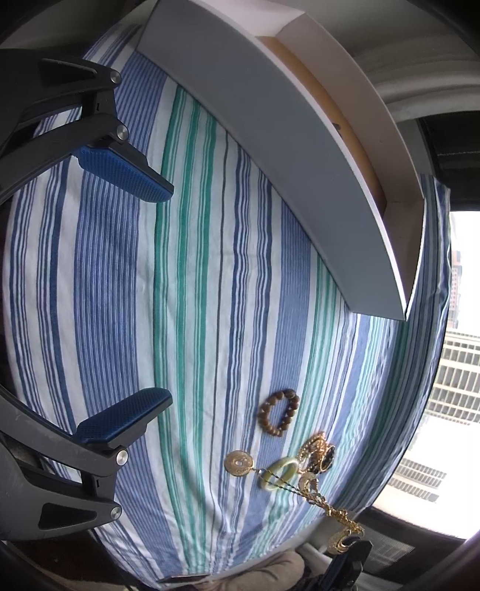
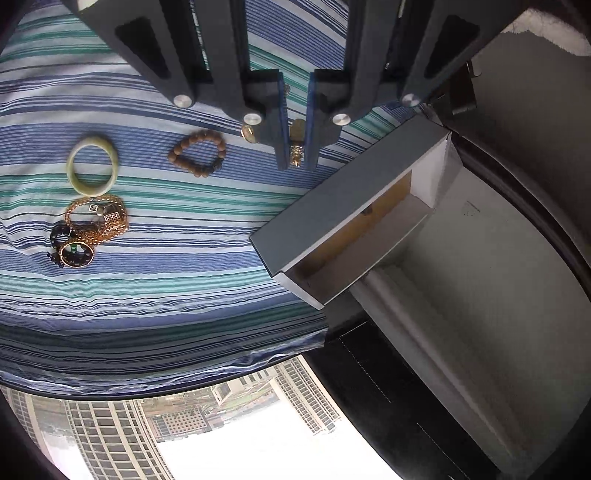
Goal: Organize jewelry
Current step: 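Lift the gold earrings free of the wooden bracelet and set them down, then grasp the wooden bead bracelet with the left gripper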
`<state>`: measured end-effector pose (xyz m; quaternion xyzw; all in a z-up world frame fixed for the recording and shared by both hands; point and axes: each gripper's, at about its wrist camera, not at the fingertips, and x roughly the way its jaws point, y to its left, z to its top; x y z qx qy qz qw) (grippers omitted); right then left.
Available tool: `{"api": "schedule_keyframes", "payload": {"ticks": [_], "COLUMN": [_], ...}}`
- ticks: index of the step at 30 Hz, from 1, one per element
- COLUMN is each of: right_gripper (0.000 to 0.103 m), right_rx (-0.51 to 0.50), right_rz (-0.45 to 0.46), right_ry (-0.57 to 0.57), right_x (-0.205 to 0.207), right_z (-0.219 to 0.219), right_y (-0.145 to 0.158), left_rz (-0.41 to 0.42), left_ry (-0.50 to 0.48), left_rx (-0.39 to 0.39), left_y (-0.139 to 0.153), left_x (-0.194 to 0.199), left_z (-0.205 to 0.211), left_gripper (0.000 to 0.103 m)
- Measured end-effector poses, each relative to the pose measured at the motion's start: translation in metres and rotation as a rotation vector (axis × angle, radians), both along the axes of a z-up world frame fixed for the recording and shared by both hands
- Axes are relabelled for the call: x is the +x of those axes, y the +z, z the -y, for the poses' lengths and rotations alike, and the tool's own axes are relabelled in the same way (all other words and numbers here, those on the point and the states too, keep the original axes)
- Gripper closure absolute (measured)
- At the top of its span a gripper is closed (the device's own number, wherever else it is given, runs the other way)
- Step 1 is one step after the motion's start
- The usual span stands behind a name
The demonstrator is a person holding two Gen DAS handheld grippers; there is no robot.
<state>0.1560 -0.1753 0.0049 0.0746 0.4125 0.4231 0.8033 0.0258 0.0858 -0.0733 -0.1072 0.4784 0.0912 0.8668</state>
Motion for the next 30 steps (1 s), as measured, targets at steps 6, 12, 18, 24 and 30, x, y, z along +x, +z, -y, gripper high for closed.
{"api": "schedule_keyframes", "payload": {"ticks": [6, 12, 18, 24, 30], "right_gripper": [0.095, 0.089, 0.060, 0.060, 0.060], "right_rx": [-0.093, -0.100, -0.049, -0.102, -0.077], "right_rz": [-0.050, -0.218, -0.236, -0.142, -0.148], "right_ry": [-0.036, -0.134, -0.245, -0.285, -0.301], "right_x": [-0.014, -0.004, -0.009, -0.038, -0.062], "right_z": [0.024, 0.058, 0.097, 0.108, 0.111], "right_y": [-0.042, -0.118, -0.122, -0.111, -0.118], "left_rz": [-0.011, -0.026, -0.034, -0.011, -0.041], "left_ry": [-0.017, -0.046, -0.090, -0.195, -0.248], "left_rx": [0.007, 0.031, 0.052, -0.017, 0.027], "left_y": [-0.002, -0.004, -0.003, 0.005, -0.023], "left_x": [0.001, 0.005, 0.028, 0.095, 0.170], "left_z": [0.005, 0.015, 0.019, 0.040, 0.066], "left_gripper": [0.002, 0.002, 0.002, 0.003, 0.023]}}
